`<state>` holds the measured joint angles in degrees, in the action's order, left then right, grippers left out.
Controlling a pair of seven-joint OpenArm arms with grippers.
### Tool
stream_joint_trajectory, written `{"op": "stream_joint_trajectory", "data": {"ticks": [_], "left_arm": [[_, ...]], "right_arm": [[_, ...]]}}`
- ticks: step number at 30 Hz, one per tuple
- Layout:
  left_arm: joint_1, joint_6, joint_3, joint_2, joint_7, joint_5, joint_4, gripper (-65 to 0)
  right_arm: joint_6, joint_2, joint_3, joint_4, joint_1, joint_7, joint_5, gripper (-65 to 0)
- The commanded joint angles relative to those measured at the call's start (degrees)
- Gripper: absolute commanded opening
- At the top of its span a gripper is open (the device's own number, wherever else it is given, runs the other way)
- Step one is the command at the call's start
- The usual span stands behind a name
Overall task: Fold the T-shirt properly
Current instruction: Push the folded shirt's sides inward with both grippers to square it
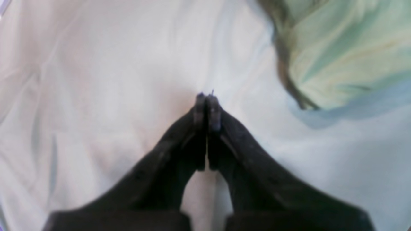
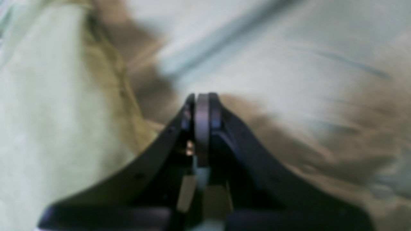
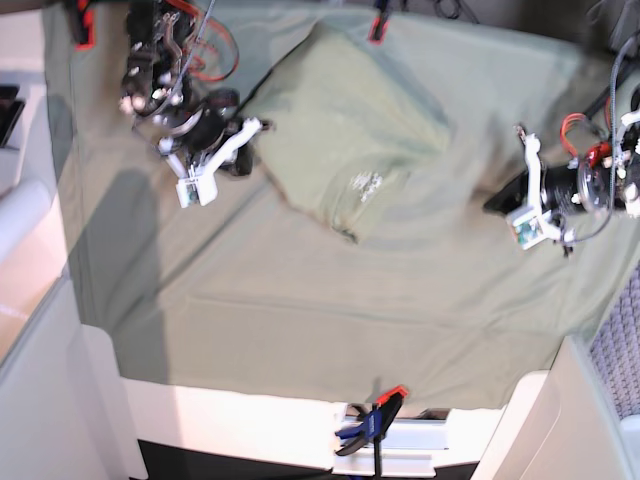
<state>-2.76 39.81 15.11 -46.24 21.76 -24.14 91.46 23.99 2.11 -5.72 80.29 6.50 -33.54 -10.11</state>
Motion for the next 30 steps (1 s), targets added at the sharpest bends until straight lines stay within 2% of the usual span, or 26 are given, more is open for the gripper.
{"op": "stream_joint_trajectory", "data": {"ticks": [1, 5, 8, 17, 22, 30], "left_arm": [[0.87, 0.19, -1.25, -1.29, -0.09, -0.52, 1.29, -65.0], [5.92, 0.19, -1.42, -0.81, -0.26, -0.68, 1.99, -65.0], [8.26, 0.19, -1.42, 1.14, -0.33, -0.50, 1.90, -65.0], [9.57, 0.19, -1.09, 11.76, 1.44, -0.59, -1.68, -65.0], [6.91, 0.19, -1.09, 16.31, 1.40, -0.46, -6.88, -65.0], [-4.76, 0.19, -1.09, 19.04, 1.07, -0.48, -20.79, -65.0]], "right_arm": [[0.00, 0.11, -0.04, 1.03, 1.27, 1.60, -0.81, -65.0], [0.00, 0.17, -0.07, 1.03, 1.31, 2.73, -0.55, -65.0], [0.00, 0.70, -0.04, 1.03, 1.42, 3.10, 0.24, -65.0], [0.02, 0.74, -0.04, 1.01, 1.40, 3.02, 0.20, -65.0], [0.02, 0.72, -0.04, 1.01, 1.38, 1.70, -0.24, -65.0], [0.09, 0.74, -0.04, 1.03, 0.81, -0.02, -2.91, -65.0]]}}
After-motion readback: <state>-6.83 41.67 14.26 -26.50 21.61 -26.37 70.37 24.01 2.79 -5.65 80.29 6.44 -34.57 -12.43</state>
